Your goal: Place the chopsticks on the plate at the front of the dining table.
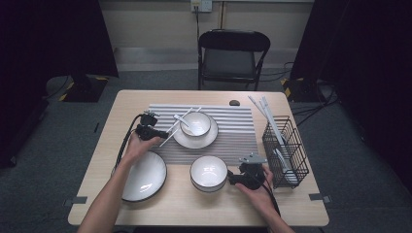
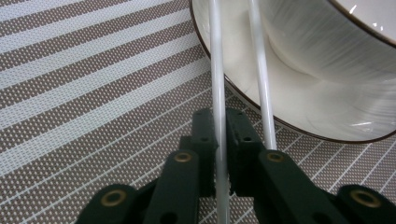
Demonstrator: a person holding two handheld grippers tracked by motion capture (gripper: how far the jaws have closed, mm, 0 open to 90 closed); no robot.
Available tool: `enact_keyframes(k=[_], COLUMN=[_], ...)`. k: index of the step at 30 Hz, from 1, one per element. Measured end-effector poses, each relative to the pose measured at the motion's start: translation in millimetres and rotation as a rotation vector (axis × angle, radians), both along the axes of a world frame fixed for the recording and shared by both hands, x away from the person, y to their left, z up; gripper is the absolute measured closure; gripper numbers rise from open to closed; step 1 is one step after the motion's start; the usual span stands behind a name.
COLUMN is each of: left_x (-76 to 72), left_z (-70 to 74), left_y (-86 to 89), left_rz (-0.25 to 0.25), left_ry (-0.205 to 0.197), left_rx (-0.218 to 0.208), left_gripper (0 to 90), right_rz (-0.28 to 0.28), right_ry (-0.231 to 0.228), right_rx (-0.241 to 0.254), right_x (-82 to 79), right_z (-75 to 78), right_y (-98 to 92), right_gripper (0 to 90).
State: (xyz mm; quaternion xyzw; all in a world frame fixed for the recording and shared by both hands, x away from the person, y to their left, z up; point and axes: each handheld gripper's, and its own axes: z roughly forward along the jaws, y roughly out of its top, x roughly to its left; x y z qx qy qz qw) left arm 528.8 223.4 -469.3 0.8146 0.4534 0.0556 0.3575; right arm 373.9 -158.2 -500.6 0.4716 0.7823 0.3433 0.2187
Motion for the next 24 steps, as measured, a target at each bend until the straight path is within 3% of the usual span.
enact_keyframes(k=[2,4,6,11,24], left_x=[0.2,-0.6,-0.9,-3.6,-14.0], left_z=[0.2,1.1,0.4,1.5,16.8], left_y=[0.3,0.6,1.3,0.0,10.3], left_rz=[0.006,0.01,0.012,0.015,0.025], left_ry=[0.002,-0.001,-0.001,-0.003,-0.035], left_rx=[0.009,-0.005,-0.027,-0.028,-0.021], left_gripper=[81.5,75.2,75.2,67.8,66.2], right_rz=[0.0,0.0,0.0,0.0,-0.007], right_ry=[0.0,0.0,0.0,0.0,0.003], right_rx=[0.0,0.0,0.0,0.0,0.004], right_x=[0.0,0.0,0.0,0.0,-0.5], right_z=[0.0,0.0,0.0,0.0,-0.1], right_y=[0.0,0.0,0.0,0.0,0.3], right_gripper=[20.5,20.5,20.5,20.5,20.7])
